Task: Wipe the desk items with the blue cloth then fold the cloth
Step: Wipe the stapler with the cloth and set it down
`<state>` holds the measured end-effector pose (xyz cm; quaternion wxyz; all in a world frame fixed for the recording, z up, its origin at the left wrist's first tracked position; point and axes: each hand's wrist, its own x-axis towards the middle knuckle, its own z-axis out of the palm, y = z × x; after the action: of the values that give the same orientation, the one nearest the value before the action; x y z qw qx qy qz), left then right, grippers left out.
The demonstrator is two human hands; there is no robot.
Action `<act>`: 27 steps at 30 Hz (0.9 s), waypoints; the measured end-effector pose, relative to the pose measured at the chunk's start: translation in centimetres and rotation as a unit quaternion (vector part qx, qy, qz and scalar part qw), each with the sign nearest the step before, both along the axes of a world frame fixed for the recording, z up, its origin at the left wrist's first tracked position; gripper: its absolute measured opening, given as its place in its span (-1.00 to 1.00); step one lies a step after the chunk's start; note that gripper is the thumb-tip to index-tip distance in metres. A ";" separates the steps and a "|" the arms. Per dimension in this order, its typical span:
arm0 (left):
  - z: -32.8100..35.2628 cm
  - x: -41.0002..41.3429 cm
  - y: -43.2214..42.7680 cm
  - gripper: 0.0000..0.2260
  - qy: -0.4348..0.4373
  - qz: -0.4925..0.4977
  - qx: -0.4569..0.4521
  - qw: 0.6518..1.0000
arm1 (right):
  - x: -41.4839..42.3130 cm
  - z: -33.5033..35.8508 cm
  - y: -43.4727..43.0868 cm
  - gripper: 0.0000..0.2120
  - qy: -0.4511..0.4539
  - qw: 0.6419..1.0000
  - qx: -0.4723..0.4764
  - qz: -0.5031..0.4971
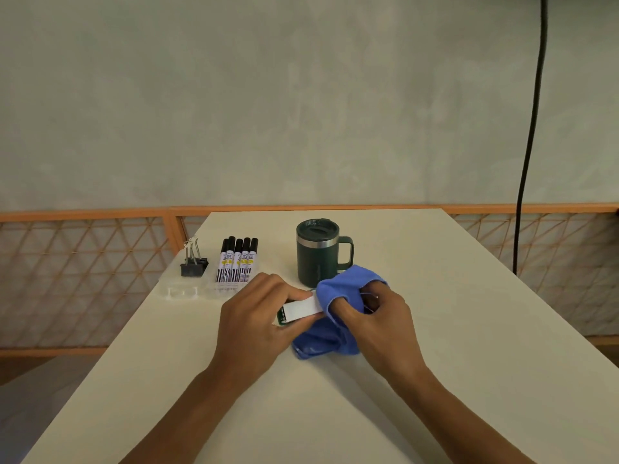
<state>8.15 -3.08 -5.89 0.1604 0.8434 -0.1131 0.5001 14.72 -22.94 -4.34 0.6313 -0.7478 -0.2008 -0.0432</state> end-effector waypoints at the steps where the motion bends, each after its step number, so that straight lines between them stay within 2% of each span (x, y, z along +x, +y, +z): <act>1: -0.1 0.0 0.1 -0.74 -0.002 0.004 0.002 1.000 | 0.2 0.0 0.0 -0.89 0.016 1.000 0.010 -0.006; 6: -0.3 0.4 1.0 -0.64 0.029 0.016 -0.010 0.999 | 1.1 -0.1 -0.4 -0.63 0.050 0.997 0.052 -0.020; 7: -0.3 0.4 1.1 -0.62 0.044 0.021 -0.026 0.998 | 1.3 0.0 -0.6 -0.63 0.054 0.996 0.068 -0.019; 9: -0.2 0.3 1.0 -0.62 0.073 0.022 -0.082 0.994 | 1.8 0.2 -1.0 -0.75 0.063 0.994 0.090 -0.005; 11: 0.3 0.0 0.6 -0.69 0.098 -0.004 -0.158 0.983 | 2.2 0.5 -1.4 -0.87 0.061 0.994 0.094 0.001; 13: 1.0 -0.2 0.1 -0.73 0.119 -0.034 -0.227 0.966 | 2.6 0.8 -1.9 -0.88 0.049 0.994 0.096 0.000; 15: 1.3 -0.3 -0.3 -0.75 0.132 -0.048 -0.276 0.951 | 2.6 1.0 -2.2 -0.83 0.040 0.995 0.093 0.025; 17: 1.3 -0.3 -0.4 -0.75 0.127 -0.047 -0.296 0.946 | 2.6 0.9 -2.3 -0.68 0.041 0.997 0.065 0.031; 20: 1.1 -0.2 -0.1 -0.71 0.121 -0.039 -0.323 0.938 | 2.5 0.4 -2.2 -0.60 0.039 0.998 0.025 0.047; 21: 1.1 -0.2 -0.1 -0.70 0.122 -0.039 -0.331 0.935 | 2.4 0.3 -2.0 -0.61 0.034 0.997 0.021 0.065; 24: 1.2 -0.3 -0.2 -0.68 0.130 -0.041 -0.342 0.930 | 1.4 0.6 -1.4 -0.87 0.025 0.991 0.055 0.116; 27: 1.1 -0.3 -0.6 -0.70 0.155 -0.052 -0.347 0.923 | 1.4 0.5 -1.1 -0.85 0.005 0.990 0.083 0.110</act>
<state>7.83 -3.73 -4.82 0.4845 0.7948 0.0499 0.3620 16.10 -24.04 -3.84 0.6932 -0.6662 -0.2746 0.0138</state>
